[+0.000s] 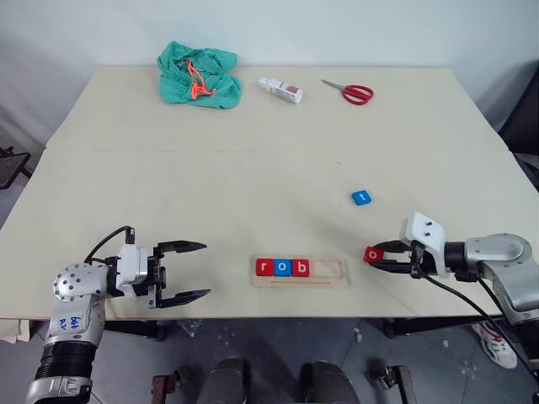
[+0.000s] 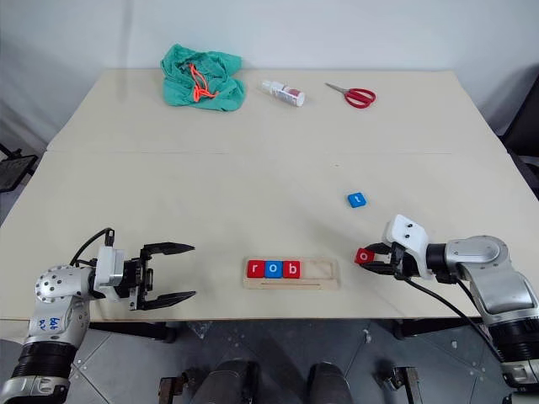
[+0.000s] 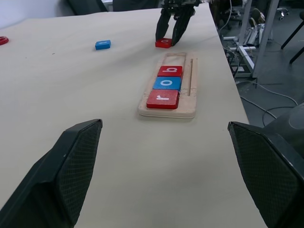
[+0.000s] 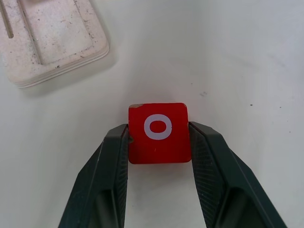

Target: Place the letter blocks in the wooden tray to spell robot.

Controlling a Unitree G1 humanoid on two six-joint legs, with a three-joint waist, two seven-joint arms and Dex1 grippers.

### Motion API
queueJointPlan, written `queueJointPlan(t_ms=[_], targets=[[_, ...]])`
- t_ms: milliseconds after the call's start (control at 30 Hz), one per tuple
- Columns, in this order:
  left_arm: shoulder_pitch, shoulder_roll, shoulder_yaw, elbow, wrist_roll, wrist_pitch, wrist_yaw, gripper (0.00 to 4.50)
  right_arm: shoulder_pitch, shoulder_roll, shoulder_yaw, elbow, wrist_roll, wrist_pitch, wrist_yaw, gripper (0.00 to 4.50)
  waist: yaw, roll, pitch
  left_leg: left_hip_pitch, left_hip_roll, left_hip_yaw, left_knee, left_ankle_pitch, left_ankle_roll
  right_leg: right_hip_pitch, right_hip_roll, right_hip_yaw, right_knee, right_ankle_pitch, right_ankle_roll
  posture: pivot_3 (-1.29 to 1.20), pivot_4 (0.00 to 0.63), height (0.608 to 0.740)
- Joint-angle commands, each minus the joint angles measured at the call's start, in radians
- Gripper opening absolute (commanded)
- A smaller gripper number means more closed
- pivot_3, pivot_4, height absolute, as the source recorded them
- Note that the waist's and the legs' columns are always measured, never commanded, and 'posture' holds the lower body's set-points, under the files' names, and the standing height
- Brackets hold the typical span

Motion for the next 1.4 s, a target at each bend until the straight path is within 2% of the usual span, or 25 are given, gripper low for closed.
queueJointPlan(t_ms=[33, 200, 333, 567, 900, 1200, 1400], targets=[[-0.012, 0.014, 0.017, -0.011, -0.014, -0.007, -0.003, 4.5, -0.032, -0.009, -0.036, -0.169, 0.07, 0.099, -0.005, 1.46, 0.0, 0.0, 0.0, 0.0, 0.0, 0.0, 0.0, 0.0, 0.0, 0.0, 0.0, 0.0, 0.0, 0.0, 0.0, 0.0, 0.15, 0.74], [-0.036, 0.009, 0.009, 0.013, -0.008, -0.012, -0.009, 4.5, -0.067, -0.005, -0.011, -0.312, 0.124, 0.232, -0.017, 1.46, 0.0, 0.0, 0.0, 0.0, 0.001, -0.001, 0.0, 0.0, 0.0, 0.0, 0.001, 0.0, 0.0, 0.0, 0.0, 0.0, 0.15, 0.74], [-0.058, -0.006, -0.002, 0.035, -0.001, -0.021, -0.011, 4.5, -0.098, 0.017, 0.087, -0.381, 0.102, 0.256, -0.008, 1.46, 0.003, 0.0, 0.0, 0.0, 0.0, -0.001, 0.0, 0.0, 0.0, 0.0, 0.0, 0.0, 0.0, 0.0, 0.0, 0.0, 0.15, 0.74], [-0.057, -0.014, -0.005, 0.035, 0.0, -0.03, -0.005, 4.5, -0.145, 0.063, 0.191, -0.337, 0.044, 0.214, 0.003, 1.46, -0.001, 0.0, 0.0, 0.0, 0.0, -0.001, 0.0, 0.0, 0.0, 0.0, 0.0, 0.0, 0.0, 0.0, 0.0, 0.0, 0.15, 0.74], [-0.015, -0.009, 0.006, 0.0, -0.006, -0.03, 0.016, 4.5, -0.161, 0.09, 0.24, -0.296, 0.005, 0.179, 0.028, 1.46, -0.001, 0.0, 0.0, 0.0, 0.0, -0.001, 0.0, 0.0, 0.0, 0.0, 0.0, 0.0, 0.0, 0.0, 0.0, 0.0, 0.15, 0.74], [-0.019, -0.013, 0.0, 0.005, -0.004, -0.035, 0.027, 4.5, -0.162, 0.123, 0.209, -0.327, 0.013, 0.2, 0.004, 4.49, 0.0, 0.0, 0.0, 0.0, 0.0, -0.001, 0.0, 0.0, 0.0, 0.0, 0.0, 0.0, 0.0, 0.0, 0.0, 0.0, 0.15, 0.74], [-0.031, -0.02, -0.007, 0.022, -0.002, -0.042, 0.025, 4.5, -0.096, 0.073, 0.092, -0.445, 0.092, 0.322, -0.031, 4.49, 0.002, 0.0, 0.0, 0.0, 0.0, -0.002, 0.0, 0.0, 0.0, 0.0, 0.0, -0.001, 0.0, 0.0, 0.0, 0.0, 0.15, 0.74]])
